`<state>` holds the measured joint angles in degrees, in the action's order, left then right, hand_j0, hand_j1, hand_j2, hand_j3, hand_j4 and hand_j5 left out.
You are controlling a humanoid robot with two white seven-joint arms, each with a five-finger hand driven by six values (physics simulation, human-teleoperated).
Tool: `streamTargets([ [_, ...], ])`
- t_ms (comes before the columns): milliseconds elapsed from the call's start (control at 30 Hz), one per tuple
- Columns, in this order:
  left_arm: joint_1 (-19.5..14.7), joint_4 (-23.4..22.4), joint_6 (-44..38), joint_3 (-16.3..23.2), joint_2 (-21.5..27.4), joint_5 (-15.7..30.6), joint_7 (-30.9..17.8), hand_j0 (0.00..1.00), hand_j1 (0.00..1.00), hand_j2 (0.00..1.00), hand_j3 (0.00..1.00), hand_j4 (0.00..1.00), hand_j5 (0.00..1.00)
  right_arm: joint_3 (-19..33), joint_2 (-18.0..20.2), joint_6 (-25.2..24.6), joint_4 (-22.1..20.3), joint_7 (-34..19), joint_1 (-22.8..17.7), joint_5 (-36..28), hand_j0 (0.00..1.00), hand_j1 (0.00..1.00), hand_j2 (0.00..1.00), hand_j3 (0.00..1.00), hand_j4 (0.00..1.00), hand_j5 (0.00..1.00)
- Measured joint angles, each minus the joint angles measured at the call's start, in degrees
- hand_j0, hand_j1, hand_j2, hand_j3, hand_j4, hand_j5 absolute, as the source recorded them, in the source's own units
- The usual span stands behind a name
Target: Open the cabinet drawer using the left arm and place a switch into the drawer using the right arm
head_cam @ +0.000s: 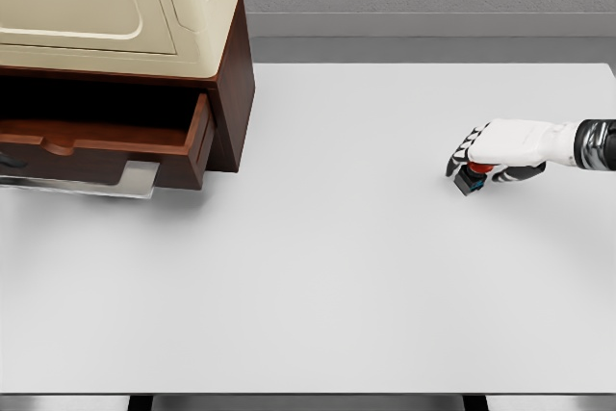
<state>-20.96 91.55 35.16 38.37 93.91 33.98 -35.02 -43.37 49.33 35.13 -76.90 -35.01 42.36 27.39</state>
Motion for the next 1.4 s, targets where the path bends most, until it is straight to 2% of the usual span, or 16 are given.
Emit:
streamTargets([
  [233,-1.78,0.86,-0.03,-0.11,0.02,1.61,0.02,1.0,1.0,1.0,1.0,1.0,1.0,0.0,0.0,0.0,0.0,0.01,0.0,-0.04,0.56,0.56,0.56,0.56,0.56,0.56],
  [367,-5.27,2.88,0.01,-0.33,0.06,8.21,0.01,1.0,1.0,1.0,1.0,1.0,1.0,0.0,0.0,0.01,0.0,0.0,0.0,-0.07,0.54,0.54,0.54,0.54,0.54,0.54],
  [467,-5.6,3.39,-0.01,-1.8,0.12,12.37,0.01,1.0,1.0,1.0,1.0,1.0,1.0,0.0,0.0,0.01,0.0,-0.01,0.0,-0.17,0.49,0.49,0.49,0.49,0.49,0.49],
  [667,-5.85,3.46,-0.01,-3.65,0.17,17.93,0.01,1.0,1.0,1.0,1.0,1.0,1.0,0.07,-0.18,0.02,0.0,-0.01,0.0,-0.5,0.48,0.48,0.48,0.48,0.48,0.48],
  [967,-5.72,3.07,-0.04,-3.98,0.55,19.13,0.01,1.0,1.0,1.0,1.0,1.0,1.0,2.52,-2.01,0.05,0.09,-0.01,0.09,-2.9,0.47,0.47,0.47,0.47,0.47,0.47],
  [1133,-5.86,3.14,0.01,-3.94,0.58,18.87,0.01,1.0,1.0,1.0,1.0,1.0,1.0,4.6,-5.19,0.04,-0.02,-0.02,1.49,-3.06,0.48,0.48,0.48,0.48,0.48,0.48],
  [1400,-5.84,3.26,0.0,-3.97,0.71,18.94,0.01,1.0,1.0,1.0,1.0,1.0,1.0,4.72,-10.34,0.05,-0.8,-0.02,5.1,-3.03,0.48,0.48,0.48,0.48,0.48,0.48],
])
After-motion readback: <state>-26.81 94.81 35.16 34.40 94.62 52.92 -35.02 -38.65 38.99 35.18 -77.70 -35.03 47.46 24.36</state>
